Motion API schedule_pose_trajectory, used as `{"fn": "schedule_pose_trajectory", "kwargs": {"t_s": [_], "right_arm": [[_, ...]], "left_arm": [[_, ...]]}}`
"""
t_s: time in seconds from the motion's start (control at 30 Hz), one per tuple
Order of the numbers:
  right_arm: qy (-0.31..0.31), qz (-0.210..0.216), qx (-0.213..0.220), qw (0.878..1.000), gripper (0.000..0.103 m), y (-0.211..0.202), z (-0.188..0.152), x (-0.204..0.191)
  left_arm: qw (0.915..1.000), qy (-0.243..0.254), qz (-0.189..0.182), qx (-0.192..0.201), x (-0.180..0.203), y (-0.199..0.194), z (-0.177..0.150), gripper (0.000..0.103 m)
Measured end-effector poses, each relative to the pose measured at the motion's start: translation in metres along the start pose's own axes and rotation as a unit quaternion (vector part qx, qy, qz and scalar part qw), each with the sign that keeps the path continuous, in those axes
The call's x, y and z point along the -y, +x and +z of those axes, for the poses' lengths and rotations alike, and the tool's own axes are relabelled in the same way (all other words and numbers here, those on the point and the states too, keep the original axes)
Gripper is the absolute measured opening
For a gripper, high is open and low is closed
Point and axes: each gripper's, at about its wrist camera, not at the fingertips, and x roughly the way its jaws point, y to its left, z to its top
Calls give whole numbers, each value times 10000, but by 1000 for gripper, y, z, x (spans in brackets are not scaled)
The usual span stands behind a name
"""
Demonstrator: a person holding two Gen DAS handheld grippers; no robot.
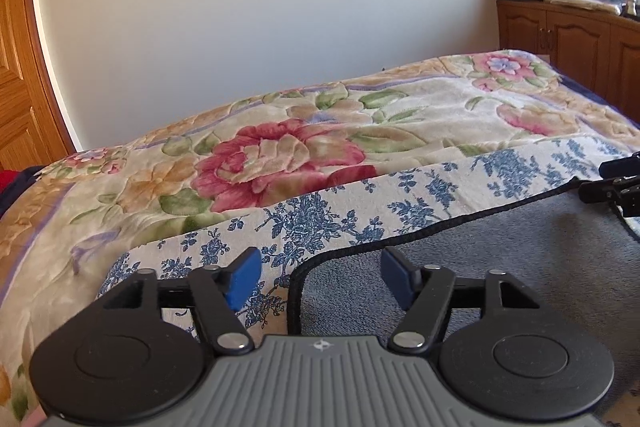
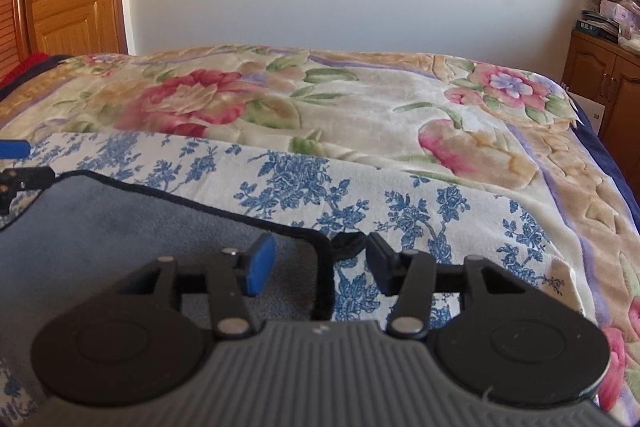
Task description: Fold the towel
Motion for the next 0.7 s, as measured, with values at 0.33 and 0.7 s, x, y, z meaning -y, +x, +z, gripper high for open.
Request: {"fn": "schedule_pose_trajectory", "kwargs": {"t_s": [0.33,0.7], "right_arm": [[36,89,141,9999,54,-42,13,-9],[50,174,349,9992,54,-92,29,-17]], "left_arm": [[9998,-147,-23,153,-7,-46,19,83],[9991,-136,63,406,-10,-106,43,87]]}}
